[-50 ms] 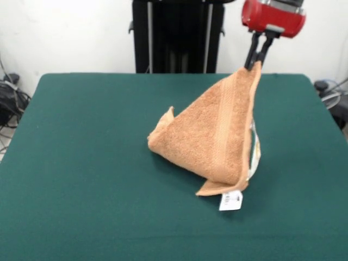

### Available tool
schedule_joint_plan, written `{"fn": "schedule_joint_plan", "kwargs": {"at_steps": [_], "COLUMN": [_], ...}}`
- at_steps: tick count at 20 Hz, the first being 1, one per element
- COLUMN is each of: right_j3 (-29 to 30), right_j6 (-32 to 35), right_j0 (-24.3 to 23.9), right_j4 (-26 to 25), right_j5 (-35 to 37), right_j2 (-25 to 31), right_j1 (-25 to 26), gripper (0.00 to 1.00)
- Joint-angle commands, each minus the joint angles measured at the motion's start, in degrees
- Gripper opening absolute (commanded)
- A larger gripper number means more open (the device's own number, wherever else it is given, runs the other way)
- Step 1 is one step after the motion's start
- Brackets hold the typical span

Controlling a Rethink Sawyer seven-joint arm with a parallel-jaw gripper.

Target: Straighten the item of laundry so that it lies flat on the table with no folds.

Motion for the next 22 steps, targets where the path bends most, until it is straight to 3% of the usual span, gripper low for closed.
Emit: {"fn": "schedule_joint_plan", "kwargs": {"at_steps": [1, 7, 15, 22], "right_j3": [5.3, 5.7, 4.2, 3.9], "right_j6": [13.6, 14.8, 17.0, 17.1], "right_j0": [1.1, 2.8, 9.8, 12.1], "right_j4": [2.5, 3.1, 3.5, 5.1], "right_j5": [5.3, 6.2, 7.0, 7.2], "right_j2": [0.8, -0.1, -6.2, -7.9], "right_j1": [-0.7, -1.1, 1.2, 2.2], "gripper": [0.0, 0.0, 0.0, 0.0]}}
